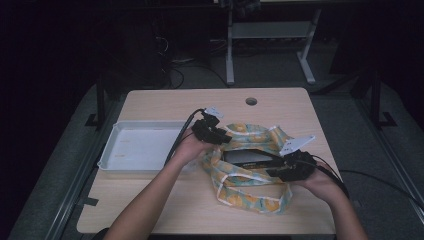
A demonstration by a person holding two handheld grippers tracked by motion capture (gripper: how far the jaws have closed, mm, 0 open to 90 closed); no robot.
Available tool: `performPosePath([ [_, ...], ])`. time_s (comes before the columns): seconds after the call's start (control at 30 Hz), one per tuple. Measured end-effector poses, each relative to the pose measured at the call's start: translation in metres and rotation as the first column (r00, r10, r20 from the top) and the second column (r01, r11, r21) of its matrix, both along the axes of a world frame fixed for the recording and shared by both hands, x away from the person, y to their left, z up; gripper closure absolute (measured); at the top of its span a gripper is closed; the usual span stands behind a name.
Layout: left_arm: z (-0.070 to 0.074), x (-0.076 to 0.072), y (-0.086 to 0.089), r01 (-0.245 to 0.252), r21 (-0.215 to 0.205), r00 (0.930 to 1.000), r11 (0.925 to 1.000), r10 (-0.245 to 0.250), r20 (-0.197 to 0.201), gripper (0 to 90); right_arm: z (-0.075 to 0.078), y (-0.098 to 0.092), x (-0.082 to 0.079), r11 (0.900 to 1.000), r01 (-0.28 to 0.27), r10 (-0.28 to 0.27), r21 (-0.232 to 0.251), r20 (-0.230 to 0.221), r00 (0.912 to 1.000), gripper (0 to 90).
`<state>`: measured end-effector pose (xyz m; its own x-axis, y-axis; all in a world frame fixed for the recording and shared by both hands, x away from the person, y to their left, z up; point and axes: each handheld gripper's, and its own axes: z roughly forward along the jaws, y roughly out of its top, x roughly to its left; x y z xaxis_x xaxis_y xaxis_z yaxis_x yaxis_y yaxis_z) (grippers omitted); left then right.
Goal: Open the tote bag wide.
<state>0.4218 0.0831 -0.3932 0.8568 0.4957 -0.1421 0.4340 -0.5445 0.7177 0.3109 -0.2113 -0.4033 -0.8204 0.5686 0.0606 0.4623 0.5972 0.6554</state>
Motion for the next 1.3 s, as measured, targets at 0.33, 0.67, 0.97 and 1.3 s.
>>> performPosePath([
  [0.33, 0.015, -0.038, 0.015, 0.049, 0.013, 0.9983, 0.9987, -0.049, 0.031, 61.5, 0.023, -0.002, 0.006, 0.998, 0.054, -0.056, 0.020, 0.067, 0.9962, 56.8],
  [0.67, -0.001, -0.063, 0.025, 0.067, 0.069, 0.9973, 0.9953, -0.069, 0.026, 58.8, 0.015, -0.006, 0.026, 0.993, 0.100, -0.096, -0.062, 0.066, 0.9932, 56.0],
  [0.97, -0.018, -0.071, 0.014, 0.083, 0.125, 0.9965, 0.9887, -0.084, 0.003, 57.4, -0.002, -0.021, 0.028, 0.987, 0.153, -0.148, -0.058, 0.079, 0.9858, 56.4],
  [1.3, -0.033, -0.072, 0.006, 0.108, 0.199, 0.9941, 0.9739, -0.108, -0.013, 57.0, -0.008, -0.024, 0.038, 0.981, 0.195, -0.194, -0.011, 0.042, 0.9801, 70.8],
])
